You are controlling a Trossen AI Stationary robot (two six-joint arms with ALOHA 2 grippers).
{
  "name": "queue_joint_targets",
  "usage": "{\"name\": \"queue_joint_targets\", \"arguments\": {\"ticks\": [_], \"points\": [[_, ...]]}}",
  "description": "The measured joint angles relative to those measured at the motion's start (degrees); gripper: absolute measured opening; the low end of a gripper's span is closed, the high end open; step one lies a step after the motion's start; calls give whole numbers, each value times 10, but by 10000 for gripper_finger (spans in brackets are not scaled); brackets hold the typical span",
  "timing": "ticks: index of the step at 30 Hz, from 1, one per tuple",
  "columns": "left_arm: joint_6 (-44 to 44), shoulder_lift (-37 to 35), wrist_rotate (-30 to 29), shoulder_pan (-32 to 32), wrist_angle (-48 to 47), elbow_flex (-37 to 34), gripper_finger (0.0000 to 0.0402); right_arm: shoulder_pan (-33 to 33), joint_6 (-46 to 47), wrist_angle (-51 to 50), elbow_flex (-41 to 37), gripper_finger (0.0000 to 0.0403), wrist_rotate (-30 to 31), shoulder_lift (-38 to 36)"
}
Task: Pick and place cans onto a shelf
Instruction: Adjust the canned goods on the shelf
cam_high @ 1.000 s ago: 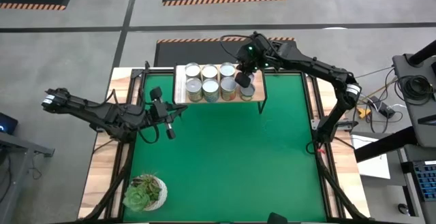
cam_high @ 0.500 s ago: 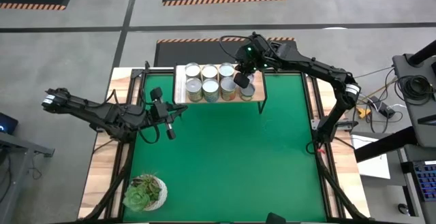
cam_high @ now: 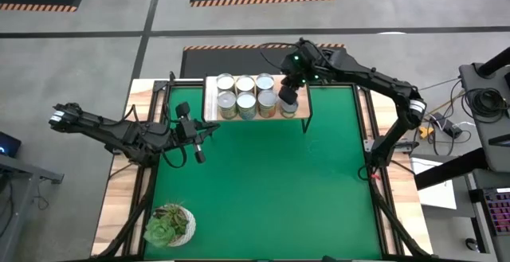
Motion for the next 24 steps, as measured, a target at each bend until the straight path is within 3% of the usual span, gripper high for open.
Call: {"name": "queue_joint_targets", "arguments": {"ticks": [6, 14, 24], "points": [[-1, 0, 0, 0, -1, 0, 0, 34, 21, -64, 0, 9, -1, -1], [-3, 0, 0, 0, -1, 0, 0, 95, 22, -56, -5, 9, 0, 1], [-4, 0, 0, 0, -1, 0, 0, 104, 29, -52, -5, 9, 5, 1]]}}
